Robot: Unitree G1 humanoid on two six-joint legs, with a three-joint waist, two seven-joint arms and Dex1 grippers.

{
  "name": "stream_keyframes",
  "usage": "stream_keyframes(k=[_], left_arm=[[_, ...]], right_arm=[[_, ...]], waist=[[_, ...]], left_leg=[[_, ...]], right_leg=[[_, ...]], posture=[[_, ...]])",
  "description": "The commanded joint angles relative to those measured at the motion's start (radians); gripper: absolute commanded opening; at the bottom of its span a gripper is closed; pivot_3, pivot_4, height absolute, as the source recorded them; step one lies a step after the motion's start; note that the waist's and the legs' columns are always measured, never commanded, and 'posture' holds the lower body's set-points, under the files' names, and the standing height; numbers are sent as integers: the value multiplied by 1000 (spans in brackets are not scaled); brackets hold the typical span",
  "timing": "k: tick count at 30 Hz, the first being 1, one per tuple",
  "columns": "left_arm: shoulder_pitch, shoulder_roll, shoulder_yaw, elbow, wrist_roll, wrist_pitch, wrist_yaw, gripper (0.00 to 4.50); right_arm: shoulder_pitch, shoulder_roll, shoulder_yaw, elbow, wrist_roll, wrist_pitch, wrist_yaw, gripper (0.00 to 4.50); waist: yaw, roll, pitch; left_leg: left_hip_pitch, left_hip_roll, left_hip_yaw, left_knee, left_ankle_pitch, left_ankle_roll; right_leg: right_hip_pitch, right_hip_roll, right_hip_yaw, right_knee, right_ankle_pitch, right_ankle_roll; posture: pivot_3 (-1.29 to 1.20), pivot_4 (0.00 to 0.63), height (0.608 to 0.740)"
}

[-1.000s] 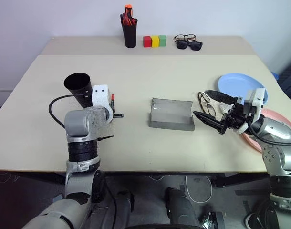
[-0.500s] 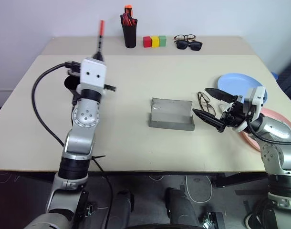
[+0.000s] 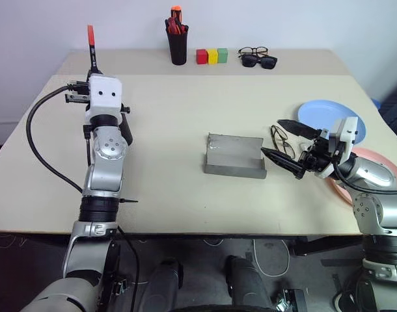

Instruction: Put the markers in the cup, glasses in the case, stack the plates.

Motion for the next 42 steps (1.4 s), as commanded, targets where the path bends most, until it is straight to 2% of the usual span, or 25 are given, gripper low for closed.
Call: stream_keyframes(k=[1, 12, 16, 18, 22, 24, 26, 28, 32, 36, 39, 42], left_arm=[[-8, -3, -5, 21, 12, -45, 17, 33], [61, 10, -18, 74, 23, -118, -4, 33], [89, 1, -16, 56, 4, -135, -19, 1775], [109, -5, -11, 29, -17, -153, -38, 2830], [141, -32, -7, -65, -91, -166, -109, 2830], [150, -53, -20, -154, -168, -124, -197, 2830], [145, -37, -81, -281, -275, 77, -384, 2830], [112, 18, -160, -369, -398, 301, -605, 2830], [41, 108, -245, -400, -531, 544, -857, 2830], [-72, 205, -356, -269, -582, 550, -1175, 2830], [-31, 331, -379, -326, -596, 503, -1348, 2830], [-145, 308, -448, -153, -552, 418, -1469, 2830]], right_arm=[[4, 1, -23, -33, 14, -15, -3, 4500], [29, -9, -42, -52, 20, -13, -15, 4500], [28, -12, -51, -48, 19, -12, -13, 4500], [27, -14, -55, -46, 18, -13, -13, 4500], [30, -16, -61, -43, 15, -14, -14, 4500], [39, -18, -69, -49, 15, -11, -18, 4500], [61, -26, -86, -69, 23, 0, -26, 4500], [109, -42, -110, -111, 35, 28, -38, 4500], [247, -95, -156, -209, 43, 98, -41, 4500], [498, -144, -281, -312, 31, 127, -18, 4500], [669, -139, -392, -355, 7, 114, -8, 4500], [816, -100, -499, -396, 6, 101, -9, 4500]], waist=[[0, 0, 0], [1, 0, 0], [2, 0, 0], [0, 0, 0], [1, 0, 0], [3, 0, 0], [8, 0, 0], [11, 0, 0], [3, 0, 0], [1, 0, 0], [-13, 2, 0], [2, 1, 0]], left_leg=[[0, 0, 0, 0, 0, 0], [0, 0, 0, 0, 0, 0], [0, 0, 0, 0, 0, 0], [0, 0, 0, 0, 0, 0], [0, 0, 0, 0, 0, 0], [0, 0, 0, 0, 0, 0], [-1, 0, 0, 0, 0, 0], [-1, 0, 0, 0, 0, 0], [-1, 0, 0, 0, 0, 0], [0, 0, 0, -1, -1, 1], [0, 1, 3, -1, -1, 2], [1, 3, 3, 0, -2, 3]], right_leg=[[0, 0, 0, 0, 0, 0], [0, 0, 0, 0, 0, 0], [0, 0, 0, 0, 0, 0], [0, 0, 0, 0, 0, 0], [0, 0, 0, 0, 0, 0], [0, 0, 0, 0, 0, 0], [0, 0, 0, 0, 0, 0], [0, 0, 0, 0, 0, 0], [0, 0, 0, 0, 0, 0], [0, 0, 0, 1, -2, -1], [-1, 0, 1, 0, -3, -4], [-1, 1, 1, 0, -4, -5]], posture=[[0, 150, 739], [0, 150, 739], [0, 150, 739], [0, 150, 739], [0, 150, 739], [0, 150, 739], [0, 150, 739], [0, 150, 739], [0, 150, 739], [0, 150, 739], [0, 150, 739], [0, 150, 739]])
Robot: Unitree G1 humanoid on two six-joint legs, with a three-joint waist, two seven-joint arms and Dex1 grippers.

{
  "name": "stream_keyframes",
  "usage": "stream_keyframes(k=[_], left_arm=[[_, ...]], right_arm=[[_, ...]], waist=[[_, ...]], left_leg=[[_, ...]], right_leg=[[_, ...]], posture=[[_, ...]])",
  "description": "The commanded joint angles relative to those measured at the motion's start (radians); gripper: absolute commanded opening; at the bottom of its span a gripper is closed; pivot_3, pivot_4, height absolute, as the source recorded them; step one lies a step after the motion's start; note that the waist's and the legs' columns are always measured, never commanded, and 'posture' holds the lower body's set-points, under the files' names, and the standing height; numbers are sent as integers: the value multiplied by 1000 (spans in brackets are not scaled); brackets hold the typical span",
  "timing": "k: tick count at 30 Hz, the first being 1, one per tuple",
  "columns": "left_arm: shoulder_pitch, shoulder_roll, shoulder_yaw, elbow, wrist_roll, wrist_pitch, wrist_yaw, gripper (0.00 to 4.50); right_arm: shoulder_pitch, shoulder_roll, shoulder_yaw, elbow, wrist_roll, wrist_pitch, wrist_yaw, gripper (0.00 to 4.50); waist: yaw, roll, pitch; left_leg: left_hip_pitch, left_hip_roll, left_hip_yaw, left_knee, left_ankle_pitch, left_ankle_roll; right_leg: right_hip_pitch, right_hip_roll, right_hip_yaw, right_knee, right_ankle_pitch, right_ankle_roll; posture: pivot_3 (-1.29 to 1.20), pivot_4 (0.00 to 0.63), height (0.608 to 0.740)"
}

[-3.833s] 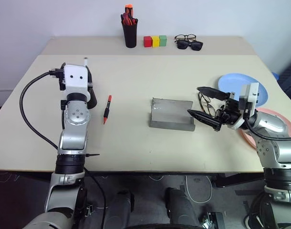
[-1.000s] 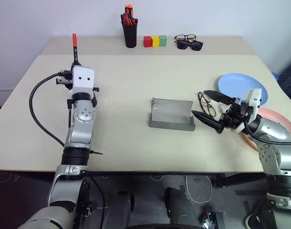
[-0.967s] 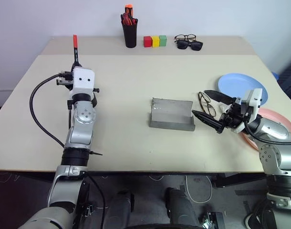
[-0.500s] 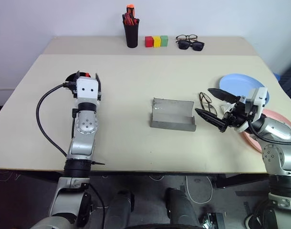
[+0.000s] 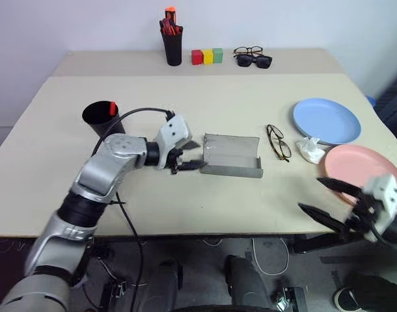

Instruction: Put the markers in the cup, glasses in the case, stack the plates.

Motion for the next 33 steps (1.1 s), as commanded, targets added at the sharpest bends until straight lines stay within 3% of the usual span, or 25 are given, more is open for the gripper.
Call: stream_keyframes(k=[1, 7, 16, 31, 33], left_arm=[[-141, -49, -72, 172, 50, -110, -138, 2830], [-337, -197, -155, 561, 196, -341, -223, 2830], [-531, -402, -172, 1004, 340, -550, -248, 2830], [-533, -410, -145, 1045, 398, -540, -410, 2830], [-525, -419, -154, 1039, 411, -538, -409, 2310]], right_arm=[[108, 41, -139, -89, 12, -31, 4, 4500], [258, 156, -252, -181, 32, -48, -37, 4500], [350, 257, -260, -235, 27, -102, -71, 4500], [335, 237, -228, -233, 27, -117, -103, 4500], [319, 225, -223, -223, 24, -116, -104, 4500]], waist=[[16, -1, 0], [28, -2, 0], [28, -3, 1], [29, -2, 1], [29, -2, 1]], left_leg=[[-1, 0, 0, 2, 0, 0], [-3, 0, 0, 3, 0, 0], [-8, -1, 0, 1, -2, 3], [-9, -1, -1, 2, -2, 3], [-9, -1, -1, 3, -2, 3]], right_leg=[[0, 0, 0, -1, -1, 2], [3, -1, -1, -6, -1, 2], [-2, -1, -2, -7, -3, 6], [-2, -2, -3, -7, -3, 6], [-2, -2, -3, -7, -3, 6]], posture=[[0, 150, 739], [0, 150, 739], [0, 150, 739], [0, 150, 739], [0, 150, 739]])
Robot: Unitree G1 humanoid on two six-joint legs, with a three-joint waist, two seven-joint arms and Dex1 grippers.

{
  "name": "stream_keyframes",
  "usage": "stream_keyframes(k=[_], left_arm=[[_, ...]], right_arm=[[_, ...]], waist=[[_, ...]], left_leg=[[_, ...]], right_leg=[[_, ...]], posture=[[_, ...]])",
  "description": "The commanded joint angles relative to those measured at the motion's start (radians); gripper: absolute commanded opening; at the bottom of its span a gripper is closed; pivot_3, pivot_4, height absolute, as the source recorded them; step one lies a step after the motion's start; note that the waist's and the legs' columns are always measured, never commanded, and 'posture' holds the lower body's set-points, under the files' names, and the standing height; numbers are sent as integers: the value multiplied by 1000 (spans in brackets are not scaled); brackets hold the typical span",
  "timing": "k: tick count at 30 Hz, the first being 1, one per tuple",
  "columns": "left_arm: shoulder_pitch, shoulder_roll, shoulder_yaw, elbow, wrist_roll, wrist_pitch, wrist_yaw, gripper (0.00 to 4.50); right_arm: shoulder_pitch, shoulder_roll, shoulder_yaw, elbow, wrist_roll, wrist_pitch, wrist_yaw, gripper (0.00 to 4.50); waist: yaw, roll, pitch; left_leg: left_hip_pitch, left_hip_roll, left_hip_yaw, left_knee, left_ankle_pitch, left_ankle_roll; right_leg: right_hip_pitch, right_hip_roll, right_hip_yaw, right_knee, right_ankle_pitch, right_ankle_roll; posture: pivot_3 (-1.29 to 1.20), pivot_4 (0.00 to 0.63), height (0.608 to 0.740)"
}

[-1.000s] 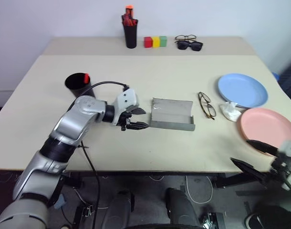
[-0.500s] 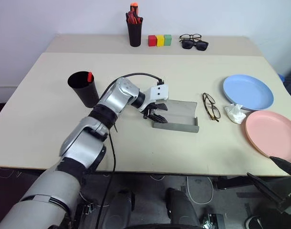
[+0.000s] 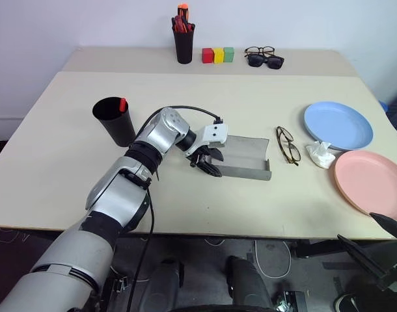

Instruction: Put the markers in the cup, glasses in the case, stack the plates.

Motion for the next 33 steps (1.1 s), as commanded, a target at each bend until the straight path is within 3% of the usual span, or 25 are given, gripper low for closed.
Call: stream_keyframes(k=[1, 5, 17, 27, 33], left_arm=[[-1, -9, 5, -33, 20, -1, -23, 1938], [11, -22, 11, -58, 22, 17, -34, 68], [122, 46, 38, -340, -14, 237, -66, 68], [307, 132, 32, -883, -80, 705, 2, 68], [377, 196, 19, -1025, -124, 807, 67, 68]], right_arm=[[-18, -26, -3, 5, 5, -10, -5, 4500], [-33, -38, 6, 12, 3, -7, -7, 4500], [-111, -57, 54, 59, -39, -19, -33, 4500], [-185, -89, 85, 115, -62, -16, -39, 4500], [-231, -113, 124, 143, -81, -4, -54, 4500]], waist=[[1, 0, 0], [1, 0, 0], [-3, 1, 0], [-3, 1, 0], [-10, 2, -1]], left_leg=[[0, 0, 0, 0, 0, 0], [0, 0, 0, 0, 0, 0], [3, 0, 0, 0, 0, 0], [3, 0, -1, 0, 0, 0], [7, 0, -1, 0, 0, 0]], right_leg=[[0, 0, 0, 0, 0, 0], [0, 0, 0, 1, 0, 0], [1, 0, 0, 5, 0, 0], [1, 0, 1, 6, 2, -3], [3, 0, 1, 7, 0, -2]], posture=[[0, 150, 739], [0, 150, 739], [0, 150, 739], [0, 150, 739], [0, 150, 739]])
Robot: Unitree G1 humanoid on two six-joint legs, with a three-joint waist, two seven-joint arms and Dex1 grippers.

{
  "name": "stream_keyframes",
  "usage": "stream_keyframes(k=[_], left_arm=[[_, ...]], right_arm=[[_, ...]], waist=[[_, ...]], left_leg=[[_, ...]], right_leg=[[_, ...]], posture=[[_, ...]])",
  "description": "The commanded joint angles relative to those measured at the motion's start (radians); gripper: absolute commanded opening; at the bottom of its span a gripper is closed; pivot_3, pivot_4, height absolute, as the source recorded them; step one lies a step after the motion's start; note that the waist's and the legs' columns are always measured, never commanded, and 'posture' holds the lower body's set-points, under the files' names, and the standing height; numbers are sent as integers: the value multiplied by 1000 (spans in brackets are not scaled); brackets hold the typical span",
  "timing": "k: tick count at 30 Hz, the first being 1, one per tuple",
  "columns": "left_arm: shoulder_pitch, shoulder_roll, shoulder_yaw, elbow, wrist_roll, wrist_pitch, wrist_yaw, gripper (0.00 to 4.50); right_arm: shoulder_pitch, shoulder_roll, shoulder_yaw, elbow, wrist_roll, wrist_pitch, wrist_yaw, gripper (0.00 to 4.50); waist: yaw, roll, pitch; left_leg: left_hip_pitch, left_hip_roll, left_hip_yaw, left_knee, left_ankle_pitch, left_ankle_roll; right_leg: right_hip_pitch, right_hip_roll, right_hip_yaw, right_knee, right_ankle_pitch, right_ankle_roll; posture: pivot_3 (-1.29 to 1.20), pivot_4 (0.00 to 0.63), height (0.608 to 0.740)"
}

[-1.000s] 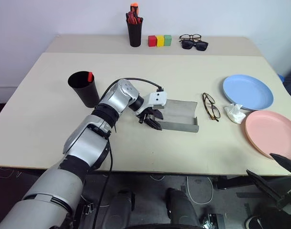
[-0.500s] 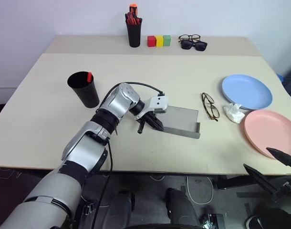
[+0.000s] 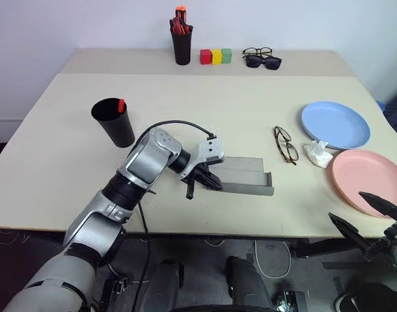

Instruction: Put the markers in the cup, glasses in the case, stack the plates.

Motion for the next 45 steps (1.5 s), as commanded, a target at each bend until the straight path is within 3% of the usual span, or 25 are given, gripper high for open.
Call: stream_keyframes(k=[1, 5, 6, 8, 12, 18, 21, 25, 35, 45], left_arm=[[13, 28, -3, -72, -31, 30, 39, 68], [16, 48, -15, -73, -48, 30, 69, 68], [19, 53, -20, -73, -51, 24, 73, 299], [24, 64, -28, -74, -56, 14, 81, 885], [27, 75, -30, -90, -93, 34, 88, 2787], [33, 60, 82, -120, -186, 3, 144, 2787], [101, 61, 177, -157, -208, -142, 212, 2787], [166, 138, 156, -202, -169, -231, 229, 2787], [265, 148, 189, -347, -198, -95, 420, 2787], [301, 150, 201, -410, -232, -15, 521, 2787]], right_arm=[[-31, -27, 8, 10, -13, 2, -16, 4500], [-74, -45, 20, 26, -12, 18, -27, 4500], [-94, -51, 25, 30, -12, 17, -32, 4500], [-131, -70, 41, 40, -11, 35, -40, 4500], [-204, -107, 76, 64, -14, 71, -47, 4500], [-404, -171, 165, 131, 15, 190, -79, 4500], [-524, -196, 264, 192, -27, 254, -115, 4500], [-705, -193, 416, 331, -118, 278, -147, 4500], [-1078, -54, 606, 684, -315, 263, -333, 4500], [-1238, -8, 652, 874, -369, 323, -343, 4500]], waist=[[0, 0, 0], [2, 0, 0], [2, 0, 0], [2, 0, 0], [1, 0, 0], [-3, 0, 0], [-12, 0, 0], [-21, 1, 0], [-20, 1, 0], [-22, 1, 0]], left_leg=[[0, 0, 0, 0, 0, 0], [0, 0, 0, 0, 0, 0], [0, 0, 0, 0, 0, 0], [0, 0, 0, 0, 0, 0], [0, 0, 0, 0, 0, 0], [0, 0, 0, 0, 0, 0], [0, 0, 0, 0, 0, 0], [2, 0, 1, -1, 0, 0], [0, -1, 0, -2, 1, -1], [1, -1, 0, -1, 1, -1]], right_leg=[[0, 0, 0, 0, -1, 2], [1, 0, 0, 0, 0, 0], [1, 0, 0, 0, 1, -1], [1, 0, 0, 0, 1, -2], [1, 0, 0, 0, 1, -2], [0, 0, 0, 0, 2, -2], [0, 0, 0, 0, 2, -2], [0, 0, 1, 0, 2, -3], [-1, 0, 1, 1, 4, 1], [-1, 1, 1, 1, 5, 0]], posture=[[0, 150, 739], [0, 150, 739], [0, 150, 739], [0, 150, 739], [0, 150, 739], [0, 150, 739], [0, 150, 739], [0, 150, 739], [0, 150, 739], [0, 150, 739]])
